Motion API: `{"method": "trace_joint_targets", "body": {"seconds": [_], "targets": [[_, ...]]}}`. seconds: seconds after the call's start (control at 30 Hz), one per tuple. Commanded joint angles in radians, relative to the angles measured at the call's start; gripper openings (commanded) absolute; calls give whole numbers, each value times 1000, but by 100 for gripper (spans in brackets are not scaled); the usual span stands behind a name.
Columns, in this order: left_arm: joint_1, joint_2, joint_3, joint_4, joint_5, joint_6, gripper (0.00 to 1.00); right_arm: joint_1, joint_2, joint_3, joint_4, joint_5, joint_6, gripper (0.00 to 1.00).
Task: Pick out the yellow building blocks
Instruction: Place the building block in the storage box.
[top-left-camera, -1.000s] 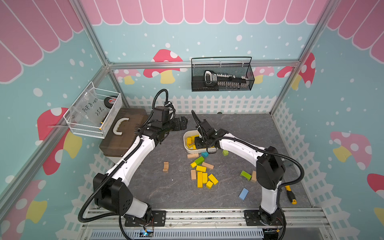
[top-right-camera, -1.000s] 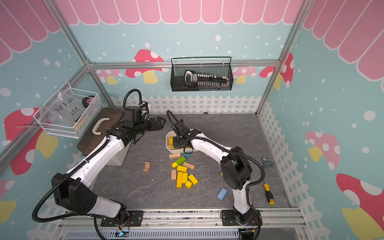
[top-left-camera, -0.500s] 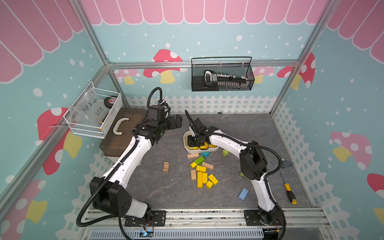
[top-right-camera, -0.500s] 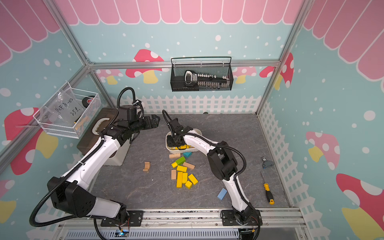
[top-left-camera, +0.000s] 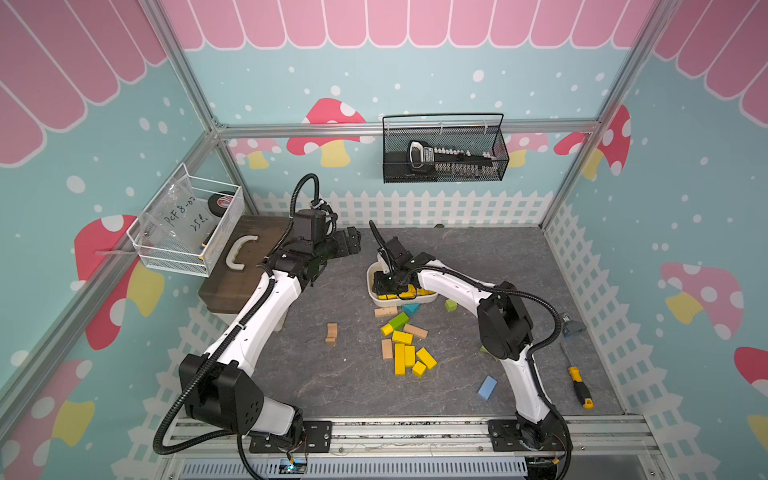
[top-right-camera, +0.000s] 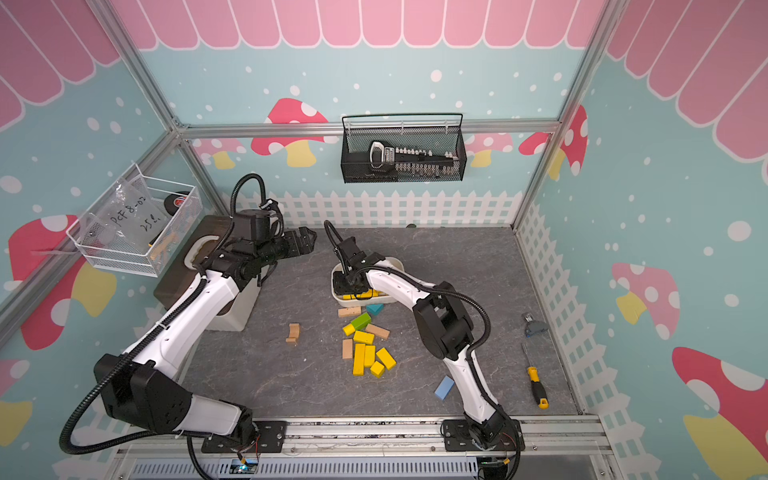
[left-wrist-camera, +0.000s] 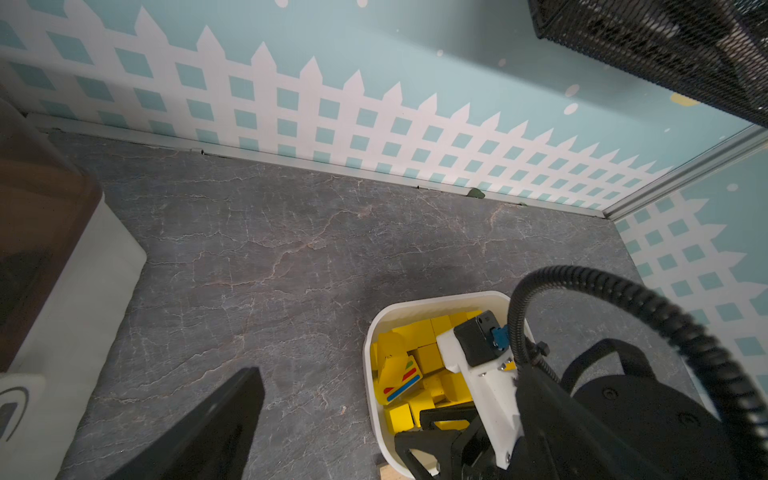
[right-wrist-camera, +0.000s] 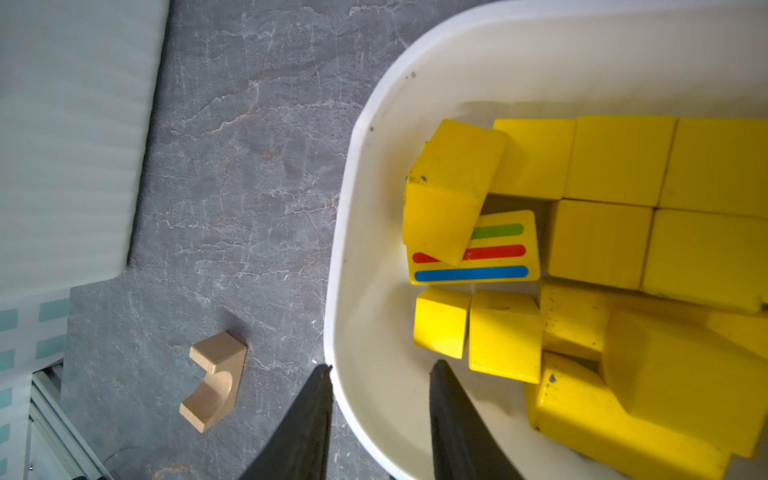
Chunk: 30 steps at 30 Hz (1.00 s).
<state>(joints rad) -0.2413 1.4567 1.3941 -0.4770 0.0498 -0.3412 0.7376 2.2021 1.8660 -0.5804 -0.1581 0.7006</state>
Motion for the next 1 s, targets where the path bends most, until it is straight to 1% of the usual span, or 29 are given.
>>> {"method": "trace_joint_targets", "body": {"seconds": [0.0, 0.17, 0.33, 0.43, 0.53, 0.7, 0.77, 0.87, 0.97], "targets": [[7, -5, -3, 12, 22, -10, 100, -4, -10, 23, -24, -4, -2, 39], [7, -1, -13, 40, 75, -17, 100, -3, -107, -55, -22, 13, -11, 38], [7, -3, -41, 93, 136, -31, 100, 4, -268, -241, 28, 25, -9, 38], [7, -11, -60, 118, 144, -41, 100, 18, -369, -372, 74, 27, 0, 38], [6, -13, -57, 111, 141, -45, 99, 50, -436, -486, 127, 23, 17, 38], [7, -12, -52, 85, 98, -63, 100, 116, -484, -622, 197, 44, 59, 39], [7, -6, -43, 74, 114, -59, 100, 133, -479, -653, 217, 50, 72, 42], [7, 18, -23, 55, 147, -48, 100, 147, -456, -680, 246, 56, 87, 55], [7, 32, -11, 43, 156, -48, 99, 152, -418, -682, 270, 46, 91, 58]]}}
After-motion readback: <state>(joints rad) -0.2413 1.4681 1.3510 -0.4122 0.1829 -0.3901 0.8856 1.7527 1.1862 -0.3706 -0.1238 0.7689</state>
